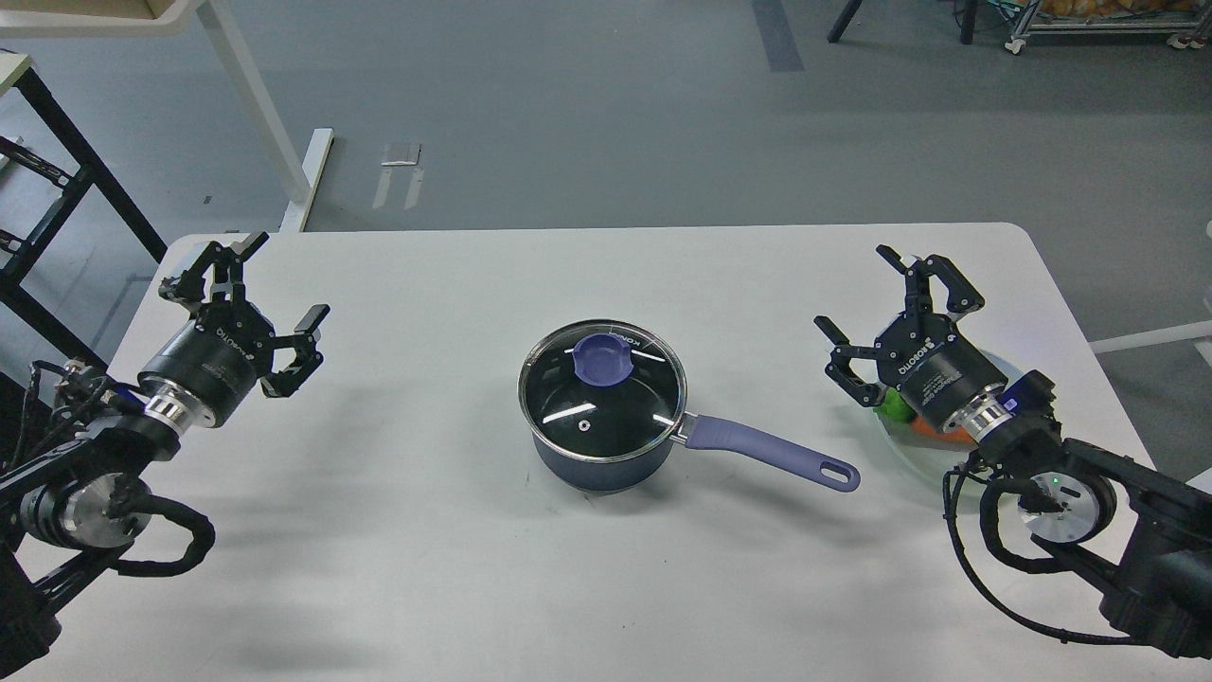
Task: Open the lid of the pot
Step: 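Raise the right gripper and swing it toward the purple pot handle, then lower the right gripper onto the purple handle and close it, then reach the left gripper over the pot toward the blue lid knob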
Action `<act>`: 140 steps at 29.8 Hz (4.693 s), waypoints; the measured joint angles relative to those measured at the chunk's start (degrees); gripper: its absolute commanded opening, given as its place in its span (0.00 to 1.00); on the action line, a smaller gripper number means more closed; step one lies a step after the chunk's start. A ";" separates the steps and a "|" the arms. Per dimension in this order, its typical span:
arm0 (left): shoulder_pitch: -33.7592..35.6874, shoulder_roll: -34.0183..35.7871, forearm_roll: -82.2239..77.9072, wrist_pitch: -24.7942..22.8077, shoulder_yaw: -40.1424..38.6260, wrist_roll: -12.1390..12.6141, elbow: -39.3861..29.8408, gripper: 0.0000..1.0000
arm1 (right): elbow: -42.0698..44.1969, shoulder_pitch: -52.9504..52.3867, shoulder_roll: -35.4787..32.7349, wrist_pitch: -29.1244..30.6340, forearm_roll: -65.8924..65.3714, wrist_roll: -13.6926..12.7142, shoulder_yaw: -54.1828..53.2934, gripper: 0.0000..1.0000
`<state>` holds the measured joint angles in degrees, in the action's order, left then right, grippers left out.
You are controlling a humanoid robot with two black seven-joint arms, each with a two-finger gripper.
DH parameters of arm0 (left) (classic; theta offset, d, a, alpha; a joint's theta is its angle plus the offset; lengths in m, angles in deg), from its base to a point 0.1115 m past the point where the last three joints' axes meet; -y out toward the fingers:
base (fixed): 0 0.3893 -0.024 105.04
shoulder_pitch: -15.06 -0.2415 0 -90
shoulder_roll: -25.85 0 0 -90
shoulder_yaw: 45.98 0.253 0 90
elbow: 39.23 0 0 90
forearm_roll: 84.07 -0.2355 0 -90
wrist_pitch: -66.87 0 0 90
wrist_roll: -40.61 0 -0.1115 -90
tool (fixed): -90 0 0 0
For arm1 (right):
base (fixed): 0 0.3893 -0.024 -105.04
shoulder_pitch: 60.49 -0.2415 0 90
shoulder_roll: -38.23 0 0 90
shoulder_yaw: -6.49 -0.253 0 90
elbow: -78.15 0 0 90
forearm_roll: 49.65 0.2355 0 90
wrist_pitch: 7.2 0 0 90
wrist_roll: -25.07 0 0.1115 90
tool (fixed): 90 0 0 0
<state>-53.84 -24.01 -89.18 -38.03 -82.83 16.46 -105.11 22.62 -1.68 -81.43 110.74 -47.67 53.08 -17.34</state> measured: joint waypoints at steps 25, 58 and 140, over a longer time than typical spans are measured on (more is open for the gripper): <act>8.29 1.02 -2.24 -2.87 0.68 -1.22 7.55 0.99 | -16.33 -8.32 -18.19 -2.70 -26.25 -0.02 -0.89 0.99; 11.50 2.33 -11.42 -2.54 0.63 -3.53 -1.68 0.99 | -24.54 -50.64 -8.80 -14.24 -99.49 0.00 46.27 0.99; 33.68 -12.15 -103.58 15.86 25.36 -3.87 -6.66 0.99 | -19.33 -47.74 -2.78 -15.73 -99.10 -0.02 49.94 0.27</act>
<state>-20.16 -36.17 -192.75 -22.16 -57.47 12.59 -111.77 3.29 -49.42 -84.21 95.01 -146.77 53.05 32.60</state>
